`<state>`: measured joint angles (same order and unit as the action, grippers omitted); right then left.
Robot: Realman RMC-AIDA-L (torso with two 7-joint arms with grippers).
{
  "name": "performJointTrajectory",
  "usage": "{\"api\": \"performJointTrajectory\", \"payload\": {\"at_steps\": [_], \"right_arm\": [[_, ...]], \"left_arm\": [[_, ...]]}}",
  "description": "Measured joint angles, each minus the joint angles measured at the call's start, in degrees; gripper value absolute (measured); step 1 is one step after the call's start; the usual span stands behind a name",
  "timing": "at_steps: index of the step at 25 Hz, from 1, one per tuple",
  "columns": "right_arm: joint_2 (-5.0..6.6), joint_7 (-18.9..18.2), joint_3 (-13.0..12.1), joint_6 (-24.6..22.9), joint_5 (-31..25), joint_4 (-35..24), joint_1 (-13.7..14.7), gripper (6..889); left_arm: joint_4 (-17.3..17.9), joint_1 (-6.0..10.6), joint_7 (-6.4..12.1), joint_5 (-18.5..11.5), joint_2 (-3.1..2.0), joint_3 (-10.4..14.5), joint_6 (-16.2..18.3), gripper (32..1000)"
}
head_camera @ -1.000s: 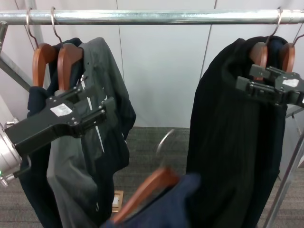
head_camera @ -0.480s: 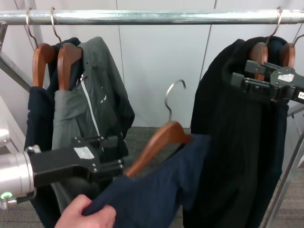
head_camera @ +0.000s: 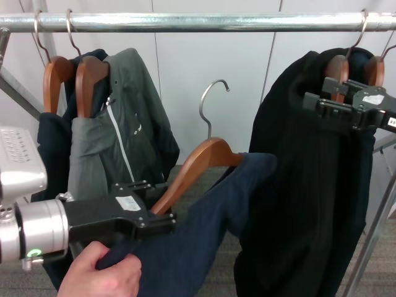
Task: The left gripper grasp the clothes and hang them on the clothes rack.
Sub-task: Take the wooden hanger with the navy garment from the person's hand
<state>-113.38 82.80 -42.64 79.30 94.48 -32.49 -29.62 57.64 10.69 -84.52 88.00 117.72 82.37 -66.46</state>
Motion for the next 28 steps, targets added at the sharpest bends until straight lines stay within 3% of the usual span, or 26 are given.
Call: {"api": "performJointTrajectory", "payload": {"at_steps": [10, 16, 24, 28], "right_arm": [[-0.26, -0.91, 0.01, -1.18, -0.06, 0.24, 0.07, 822], [-0.33, -1.08, 0.12, -1.35, -0.17, 0.24, 0.30, 822], [-0.47, -1.32, 0.18, -1.35, -0.15, 0.24, 0.13, 822], [-0.46, -1.33, 0.19, -1.35, -0.11, 0.24, 0.10, 822]], "left_arm": [[-5.42, 3.75, 1.44, -1.49, 0.06, 0.58, 3.27, 678], [-5.77, 4.00, 3.35, -2.83, 0.04, 1.27, 3.51, 493], [-5.87, 4.07, 3.48, -2.85, 0.05, 1.40, 3.46, 191], [-5.87, 4.11, 3.48, -2.85, 0.05, 1.39, 3.60, 190]]}}
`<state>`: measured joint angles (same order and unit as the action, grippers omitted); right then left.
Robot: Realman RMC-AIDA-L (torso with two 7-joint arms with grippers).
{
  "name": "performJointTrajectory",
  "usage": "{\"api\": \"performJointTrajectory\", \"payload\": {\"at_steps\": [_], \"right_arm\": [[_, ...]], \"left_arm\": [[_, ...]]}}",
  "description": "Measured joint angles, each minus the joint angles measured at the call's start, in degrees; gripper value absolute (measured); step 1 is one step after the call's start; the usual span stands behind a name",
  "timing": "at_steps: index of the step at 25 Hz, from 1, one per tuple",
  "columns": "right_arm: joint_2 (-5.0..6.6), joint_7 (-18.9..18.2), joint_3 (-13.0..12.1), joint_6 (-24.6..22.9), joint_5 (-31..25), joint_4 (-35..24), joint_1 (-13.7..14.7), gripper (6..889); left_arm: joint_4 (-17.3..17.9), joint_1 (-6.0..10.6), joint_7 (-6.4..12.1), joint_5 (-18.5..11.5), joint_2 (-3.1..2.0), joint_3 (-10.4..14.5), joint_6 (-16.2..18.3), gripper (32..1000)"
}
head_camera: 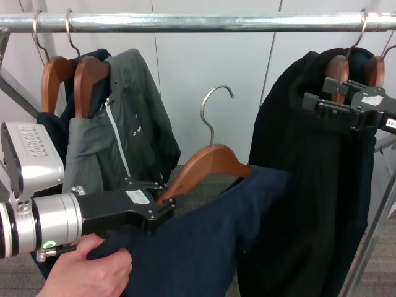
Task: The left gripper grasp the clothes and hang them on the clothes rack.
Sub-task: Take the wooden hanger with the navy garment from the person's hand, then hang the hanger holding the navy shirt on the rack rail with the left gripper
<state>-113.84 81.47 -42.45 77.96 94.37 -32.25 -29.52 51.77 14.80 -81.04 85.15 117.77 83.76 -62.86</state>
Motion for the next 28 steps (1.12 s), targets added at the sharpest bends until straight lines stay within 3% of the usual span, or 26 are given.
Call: {"api": "performJointTrajectory", "payload": {"at_steps": [17, 28], "right_arm": [[0.03, 0.00, 0.09, 0.00, -0.02, 0.00, -0.05, 822], [0.03, 0.00, 0.07, 0.31, -0.19, 0.00, 0.40, 822]], "left_arm": [[-0.01, 0.06, 0.00, -0.24, 0.01, 0.00, 0.12, 170], [2.36, -1.19, -0.17, -7.56, -0.01, 0.48, 0.63, 176]]}}
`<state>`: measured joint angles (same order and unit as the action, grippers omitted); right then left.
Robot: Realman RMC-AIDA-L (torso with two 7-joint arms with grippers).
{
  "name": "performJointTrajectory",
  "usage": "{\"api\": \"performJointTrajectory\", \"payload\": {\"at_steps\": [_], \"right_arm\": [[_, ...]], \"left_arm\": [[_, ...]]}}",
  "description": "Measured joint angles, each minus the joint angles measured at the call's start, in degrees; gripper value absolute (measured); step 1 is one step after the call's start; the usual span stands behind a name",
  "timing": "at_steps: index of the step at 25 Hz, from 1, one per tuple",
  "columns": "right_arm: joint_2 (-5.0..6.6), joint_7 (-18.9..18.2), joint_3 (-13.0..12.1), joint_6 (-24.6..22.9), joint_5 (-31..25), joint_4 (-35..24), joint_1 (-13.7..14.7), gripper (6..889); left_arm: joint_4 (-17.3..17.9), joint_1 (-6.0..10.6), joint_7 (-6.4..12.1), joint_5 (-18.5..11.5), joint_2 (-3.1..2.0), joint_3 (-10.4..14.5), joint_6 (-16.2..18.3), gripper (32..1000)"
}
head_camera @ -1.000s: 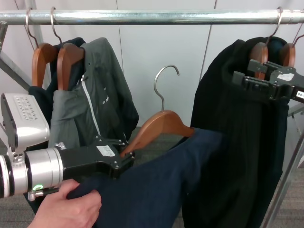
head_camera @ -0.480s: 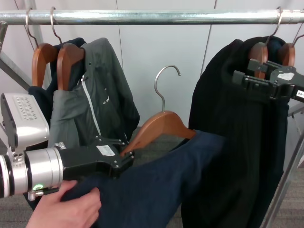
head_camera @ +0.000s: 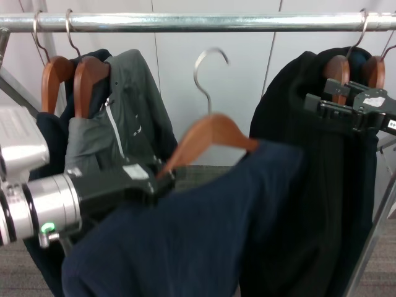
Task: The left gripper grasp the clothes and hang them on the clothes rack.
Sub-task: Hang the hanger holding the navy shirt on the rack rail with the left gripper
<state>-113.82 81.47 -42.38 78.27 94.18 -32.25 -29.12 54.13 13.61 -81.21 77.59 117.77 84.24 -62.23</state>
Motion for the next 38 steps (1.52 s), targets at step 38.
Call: {"api": "performJointTrajectory", "payload": {"at_steps": [38], "right_arm": [[0.18, 0.00, 0.01, -0.28, 0.21, 0.00, 0.28, 822]], "left_arm": [[4.23, 1.46, -0.92, -11.92, -0.38, 5.01, 21.26, 424]]}}
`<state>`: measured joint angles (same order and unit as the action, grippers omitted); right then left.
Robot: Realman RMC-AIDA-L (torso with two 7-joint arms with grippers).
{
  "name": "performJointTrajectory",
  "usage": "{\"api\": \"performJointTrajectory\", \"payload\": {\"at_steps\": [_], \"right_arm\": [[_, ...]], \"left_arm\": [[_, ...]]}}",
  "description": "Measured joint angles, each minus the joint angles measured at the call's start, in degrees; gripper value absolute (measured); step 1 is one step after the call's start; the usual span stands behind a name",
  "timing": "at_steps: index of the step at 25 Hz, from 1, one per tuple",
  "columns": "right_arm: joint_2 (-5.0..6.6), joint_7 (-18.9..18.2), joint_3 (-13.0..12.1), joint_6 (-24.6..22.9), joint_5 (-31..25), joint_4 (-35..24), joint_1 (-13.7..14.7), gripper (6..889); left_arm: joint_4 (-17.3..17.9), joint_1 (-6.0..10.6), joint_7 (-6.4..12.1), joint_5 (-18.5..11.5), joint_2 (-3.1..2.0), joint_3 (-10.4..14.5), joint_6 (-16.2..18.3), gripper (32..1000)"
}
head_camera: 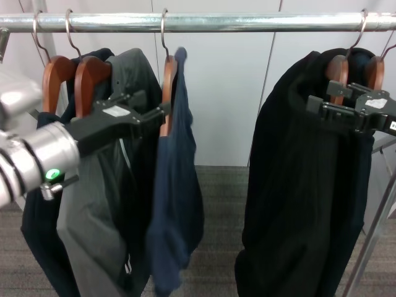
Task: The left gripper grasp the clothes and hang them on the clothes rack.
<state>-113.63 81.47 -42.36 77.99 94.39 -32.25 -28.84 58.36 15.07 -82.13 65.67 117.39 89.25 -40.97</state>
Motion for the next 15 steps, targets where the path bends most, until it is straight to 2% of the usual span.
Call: {"api": "performJointTrajectory", "payload": {"at_steps": [1, 2, 6, 7, 10, 15], "right_arm": [[0.03, 0.00, -0.01, 0.09, 0.01, 0.00, 0.01, 822], [0.10, 0.07, -0.10, 0.38, 0.01, 0.00, 0.01, 822], [0.16, 0.27, -0.27, 0.64, 0.01, -0.02, -0.07, 822], [0.17, 0.31, -0.31, 0.66, 0.01, -0.08, -0.14, 822], [0.17, 0.50, -0.37, 0.68, 0.01, -0.32, -0.39, 822], [0.31, 2.30, -1.30, 0.68, 0.41, -0.50, -2.24, 822]], "left_arm": [[0.28, -0.36, 0.17, -0.01, -0.06, -1.33, -2.58, 454], [0.30, -0.70, 0.20, -0.01, -0.08, -3.25, -7.05, 492], [-0.10, -1.37, -0.03, -0.02, -0.15, -9.14, -16.31, 644], [-0.14, -1.46, -0.07, -0.01, -0.15, -9.94, -17.82, 644], [-0.13, -1.57, 0.15, 0.21, -0.15, -10.74, -20.15, 644], [-0.17, -1.66, 1.00, 0.47, -0.14, -10.78, -21.41, 644]]}}
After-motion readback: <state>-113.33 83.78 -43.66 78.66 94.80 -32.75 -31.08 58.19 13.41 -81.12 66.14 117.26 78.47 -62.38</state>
